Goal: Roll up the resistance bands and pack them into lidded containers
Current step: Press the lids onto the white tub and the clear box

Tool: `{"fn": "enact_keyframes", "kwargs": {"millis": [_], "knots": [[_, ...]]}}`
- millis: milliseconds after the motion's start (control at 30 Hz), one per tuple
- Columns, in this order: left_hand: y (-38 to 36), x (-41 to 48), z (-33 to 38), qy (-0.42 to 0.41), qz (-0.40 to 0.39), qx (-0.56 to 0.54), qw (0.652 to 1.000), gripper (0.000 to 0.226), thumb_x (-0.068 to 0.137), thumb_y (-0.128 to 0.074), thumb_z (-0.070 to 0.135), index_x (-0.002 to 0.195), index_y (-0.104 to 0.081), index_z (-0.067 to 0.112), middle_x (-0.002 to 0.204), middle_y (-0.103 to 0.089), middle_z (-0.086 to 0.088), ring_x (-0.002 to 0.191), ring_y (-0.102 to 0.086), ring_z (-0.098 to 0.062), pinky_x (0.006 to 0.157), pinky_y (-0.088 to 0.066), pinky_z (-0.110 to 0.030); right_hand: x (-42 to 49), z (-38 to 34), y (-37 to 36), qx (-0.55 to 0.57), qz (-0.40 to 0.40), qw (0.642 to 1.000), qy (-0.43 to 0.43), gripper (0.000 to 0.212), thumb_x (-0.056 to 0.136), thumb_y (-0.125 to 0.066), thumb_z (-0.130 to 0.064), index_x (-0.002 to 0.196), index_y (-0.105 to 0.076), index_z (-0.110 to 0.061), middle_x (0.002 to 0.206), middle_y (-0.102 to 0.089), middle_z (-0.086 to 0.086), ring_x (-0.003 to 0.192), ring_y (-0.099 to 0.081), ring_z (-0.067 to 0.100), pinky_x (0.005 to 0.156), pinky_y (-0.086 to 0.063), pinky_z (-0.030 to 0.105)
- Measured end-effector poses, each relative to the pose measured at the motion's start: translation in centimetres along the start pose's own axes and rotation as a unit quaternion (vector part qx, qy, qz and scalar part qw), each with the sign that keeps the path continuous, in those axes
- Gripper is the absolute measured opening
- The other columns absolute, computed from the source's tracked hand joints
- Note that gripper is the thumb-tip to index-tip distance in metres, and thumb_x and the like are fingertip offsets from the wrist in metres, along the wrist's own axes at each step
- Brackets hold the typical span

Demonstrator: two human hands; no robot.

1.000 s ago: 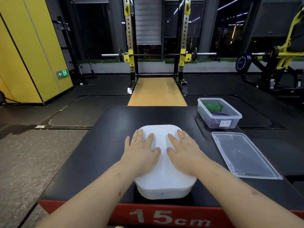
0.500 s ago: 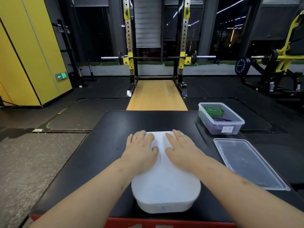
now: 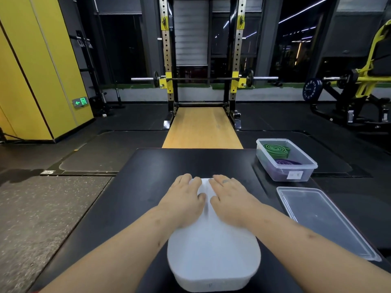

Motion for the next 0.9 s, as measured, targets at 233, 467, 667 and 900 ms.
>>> {"fn": "enact_keyframes", "kwargs": {"millis": [233, 467, 667, 900], "knots": [[-1.2, 0.7, 0.2, -0.033, -0.058, 0.071, 0.995, 0.056, 0.109, -0.022, 0.034, 0.163, -0.011, 0.021, 0.171, -0.006, 0.001, 0.157, 0.001, -0.012, 0.127, -0.001, -0.035, 0.9, 0.2, -0.9, -0.018, -0.007, 1.000, 0.025, 0.062, 0.107, -0.023, -0.026, 0.166, -0.005, -0.022, 0.173, -0.001, -0.008, 0.158, 0.004, 0.007, 0.129, 0.002, 0.035], [-0.6, 0.8, -0.2, -0.024, -0.077, 0.049, 0.996, 0.058, 0.109, -0.026, 0.036, 0.163, -0.012, 0.020, 0.172, -0.003, -0.002, 0.157, 0.004, -0.013, 0.127, 0.001, -0.035, 1.0, 0.6, -0.5, 0.045, 0.002, 0.999, 0.014, 0.064, 0.105, -0.029, -0.029, 0.166, -0.012, -0.020, 0.173, -0.006, -0.007, 0.158, 0.003, 0.005, 0.129, 0.003, 0.033], [-1.1, -0.8, -1.1, 0.032, -0.085, 0.060, 0.994, 0.063, 0.108, -0.020, 0.044, 0.164, -0.001, 0.021, 0.171, 0.010, -0.002, 0.156, 0.015, -0.015, 0.127, 0.007, -0.041, -0.2, 1.2, -0.9, 0.048, -0.004, 0.999, -0.023, 0.065, 0.106, -0.026, -0.033, 0.166, -0.006, -0.017, 0.174, 0.003, -0.003, 0.159, 0.009, 0.009, 0.129, 0.003, 0.036], [-1.2, -0.8, -1.1, 0.040, -0.071, 0.048, 0.996, 0.061, 0.108, -0.022, 0.041, 0.164, -0.004, 0.022, 0.171, 0.007, 0.000, 0.157, 0.013, -0.014, 0.127, 0.006, -0.040, -0.2, 1.3, -0.9, 0.068, 0.008, 0.997, -0.022, 0.063, 0.106, -0.026, -0.031, 0.166, -0.010, -0.019, 0.174, 0.000, -0.004, 0.159, 0.006, 0.010, 0.129, 0.001, 0.037]]}}
Point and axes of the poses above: each hand's wrist, its own x-axis towards the middle knuckle, its own y-axis out of the back of the hand, z = x × y, the point moved 6 cm from there along x, towards the middle knuckle
